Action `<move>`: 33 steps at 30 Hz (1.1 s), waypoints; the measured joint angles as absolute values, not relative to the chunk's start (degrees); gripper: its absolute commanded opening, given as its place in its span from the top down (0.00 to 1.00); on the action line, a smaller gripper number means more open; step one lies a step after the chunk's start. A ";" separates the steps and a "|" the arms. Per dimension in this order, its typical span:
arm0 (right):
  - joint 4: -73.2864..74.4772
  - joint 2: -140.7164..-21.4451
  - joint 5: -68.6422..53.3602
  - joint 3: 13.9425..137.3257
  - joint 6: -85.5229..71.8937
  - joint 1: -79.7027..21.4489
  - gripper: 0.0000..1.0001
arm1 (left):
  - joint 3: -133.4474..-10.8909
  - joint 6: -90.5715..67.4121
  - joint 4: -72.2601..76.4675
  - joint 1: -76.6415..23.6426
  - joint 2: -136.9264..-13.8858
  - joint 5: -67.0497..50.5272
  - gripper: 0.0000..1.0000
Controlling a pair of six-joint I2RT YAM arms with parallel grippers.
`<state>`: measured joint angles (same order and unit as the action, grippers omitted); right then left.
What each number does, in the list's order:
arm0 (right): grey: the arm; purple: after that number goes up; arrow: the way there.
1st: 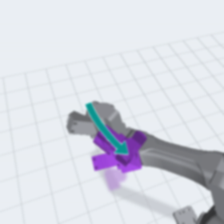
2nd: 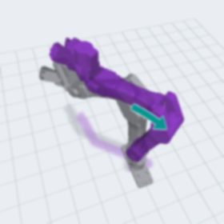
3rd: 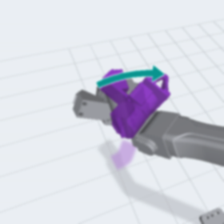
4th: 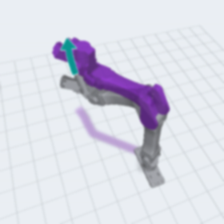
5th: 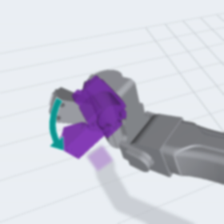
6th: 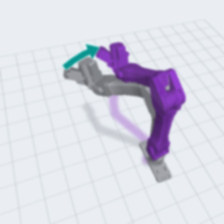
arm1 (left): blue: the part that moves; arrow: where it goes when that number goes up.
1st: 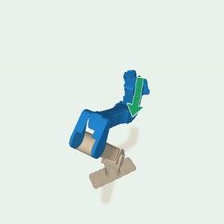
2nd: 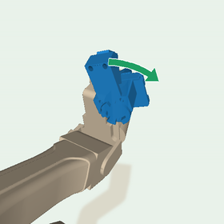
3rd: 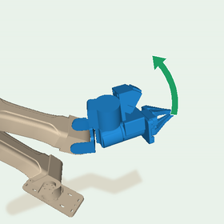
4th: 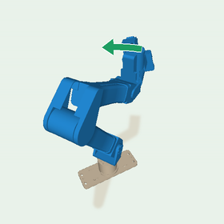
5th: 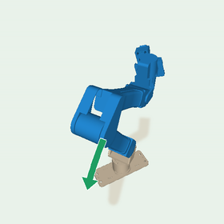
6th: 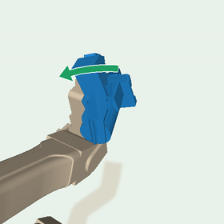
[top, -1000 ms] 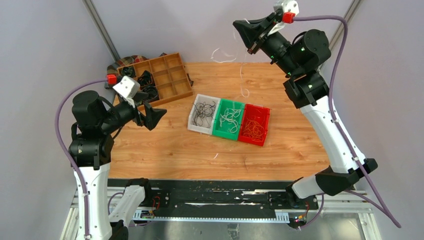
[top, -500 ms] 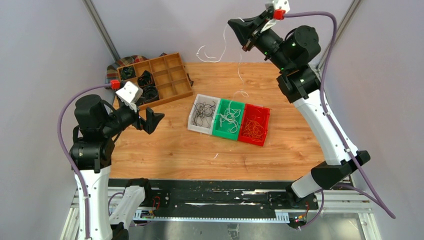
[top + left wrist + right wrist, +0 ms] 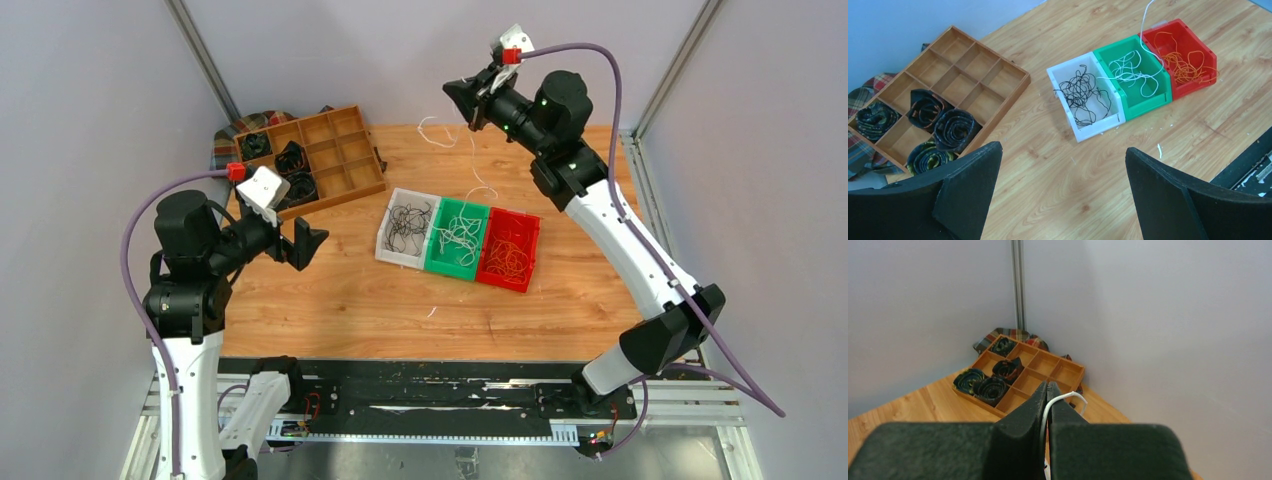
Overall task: Untangle the cables
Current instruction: Place the cable in the bin.
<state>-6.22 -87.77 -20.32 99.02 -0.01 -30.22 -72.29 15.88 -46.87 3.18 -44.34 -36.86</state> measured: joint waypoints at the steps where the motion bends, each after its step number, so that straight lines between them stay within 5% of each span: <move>1: -6.35 -87.77 -20.08 98.02 0.10 -30.22 0.99 | -72.29 15.88 -46.89 3.18 -44.34 -36.86 0.02; 18: -7.88 -87.83 -13.76 68.99 0.30 -30.20 0.99 | -72.12 16.36 -46.87 3.18 -43.59 -36.93 0.02; 33: -4.05 -98.74 -11.88 68.10 0.27 -30.22 0.99 | -71.59 17.02 -46.89 3.18 -43.44 -37.04 0.02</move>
